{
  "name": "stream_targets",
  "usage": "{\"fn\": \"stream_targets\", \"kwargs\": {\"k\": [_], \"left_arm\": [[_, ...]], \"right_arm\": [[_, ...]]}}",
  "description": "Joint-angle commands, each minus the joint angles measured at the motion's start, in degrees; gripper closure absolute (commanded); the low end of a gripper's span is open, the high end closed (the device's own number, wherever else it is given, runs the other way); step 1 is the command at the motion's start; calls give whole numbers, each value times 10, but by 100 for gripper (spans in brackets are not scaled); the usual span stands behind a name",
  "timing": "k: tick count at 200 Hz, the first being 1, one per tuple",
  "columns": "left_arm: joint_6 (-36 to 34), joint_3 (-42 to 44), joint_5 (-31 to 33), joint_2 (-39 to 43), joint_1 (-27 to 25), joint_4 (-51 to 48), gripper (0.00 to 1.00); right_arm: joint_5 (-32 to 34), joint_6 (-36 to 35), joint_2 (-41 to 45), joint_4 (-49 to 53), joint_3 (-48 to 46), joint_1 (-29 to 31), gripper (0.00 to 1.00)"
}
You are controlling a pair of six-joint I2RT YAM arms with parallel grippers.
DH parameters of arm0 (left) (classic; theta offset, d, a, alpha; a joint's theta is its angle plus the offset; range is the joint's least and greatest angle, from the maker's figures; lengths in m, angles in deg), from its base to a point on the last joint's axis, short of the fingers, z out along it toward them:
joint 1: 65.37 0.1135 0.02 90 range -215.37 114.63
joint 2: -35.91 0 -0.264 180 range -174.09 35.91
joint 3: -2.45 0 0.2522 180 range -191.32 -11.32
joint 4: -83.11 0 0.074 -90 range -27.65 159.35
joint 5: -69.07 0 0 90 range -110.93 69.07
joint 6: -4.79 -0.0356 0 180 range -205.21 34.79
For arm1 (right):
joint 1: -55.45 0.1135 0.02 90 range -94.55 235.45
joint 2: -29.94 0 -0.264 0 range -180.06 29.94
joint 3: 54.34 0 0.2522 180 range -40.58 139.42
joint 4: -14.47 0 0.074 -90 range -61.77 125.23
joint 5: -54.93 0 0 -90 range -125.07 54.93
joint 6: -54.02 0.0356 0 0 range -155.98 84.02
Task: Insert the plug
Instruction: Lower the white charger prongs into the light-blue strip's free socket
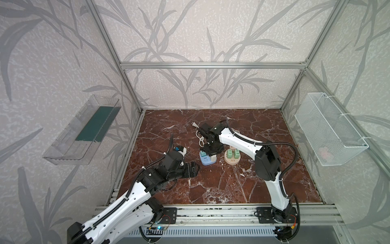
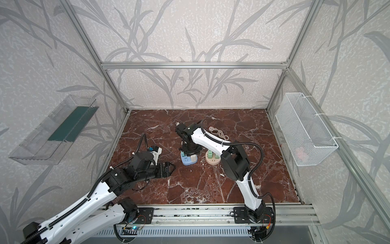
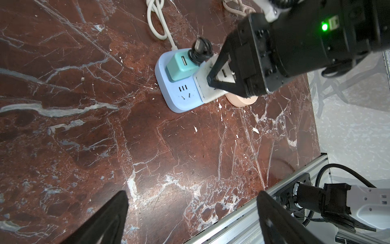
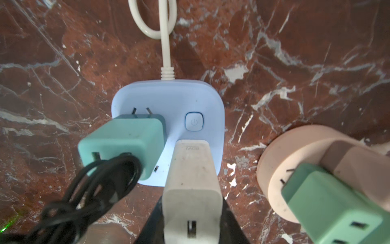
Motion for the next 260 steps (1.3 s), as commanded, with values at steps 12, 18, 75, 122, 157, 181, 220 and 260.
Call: {"fn": "stream_targets", "kwargs": {"k": [12,18,75,122,157,181,220,260], "left_arm": [[-1,3,7,4,3,9,8],[-1,3,7,2,3,9,8],[3,9,14,11,4,10,8],[1,11,16,12,4,4,8],[-2,6,13,2,3,8,8],[-1,5,14,3,4,8,8],[1,7,16,12,3,5,8],[0,6,18,19,4,1,8]], "right_arm": [[1,74,48,-37,-79,13,100],[9,76,49,-37,-80,14,100],[39,68,-19,-2,-55,20,100],[-1,89,-45,-52,-107,34,100],[-19,88,-54,-70,-118,34,100],[-32,71,-52,-66,-111,32,97],[-29,55,-33,-48,-82,31,82],[-13,48,-12,-32,-58,32,72]]}}
